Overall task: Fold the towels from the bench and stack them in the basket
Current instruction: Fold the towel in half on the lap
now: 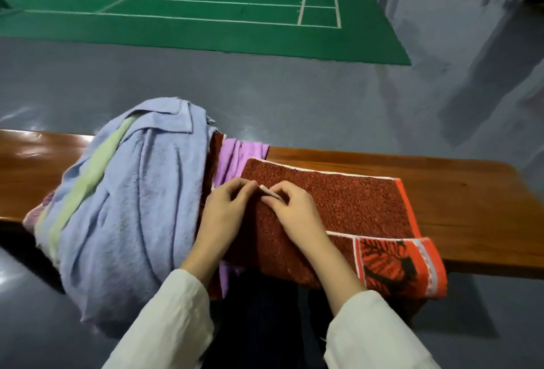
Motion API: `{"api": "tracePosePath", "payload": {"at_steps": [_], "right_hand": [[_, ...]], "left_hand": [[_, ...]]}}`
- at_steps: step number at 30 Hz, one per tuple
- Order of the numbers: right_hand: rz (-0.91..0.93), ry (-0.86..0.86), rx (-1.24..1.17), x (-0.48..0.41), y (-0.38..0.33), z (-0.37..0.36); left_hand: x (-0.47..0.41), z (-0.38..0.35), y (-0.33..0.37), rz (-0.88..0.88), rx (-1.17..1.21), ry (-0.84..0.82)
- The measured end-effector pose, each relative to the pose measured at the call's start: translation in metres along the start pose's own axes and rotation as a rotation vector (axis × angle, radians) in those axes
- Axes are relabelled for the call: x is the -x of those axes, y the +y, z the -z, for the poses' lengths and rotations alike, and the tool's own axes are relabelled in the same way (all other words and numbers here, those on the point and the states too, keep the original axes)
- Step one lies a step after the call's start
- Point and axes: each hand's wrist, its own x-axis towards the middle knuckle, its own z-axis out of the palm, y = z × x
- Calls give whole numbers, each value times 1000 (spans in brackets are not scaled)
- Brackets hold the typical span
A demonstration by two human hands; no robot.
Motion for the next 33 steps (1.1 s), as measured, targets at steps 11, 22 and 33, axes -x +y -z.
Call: {"api": "tracePosePath", "payload": {"at_steps": [11,22,33], "right_hand": [[-49,32,-149,-42,38,-22],[127,167,-358,-26,-13,12],[202,218,-326,42,-48,61]], "left_hand": [[-57,-18,-23,317,-313,-13],[-43,-20,17,180,387,18],[37,-28,78,49,601,-75]]}}
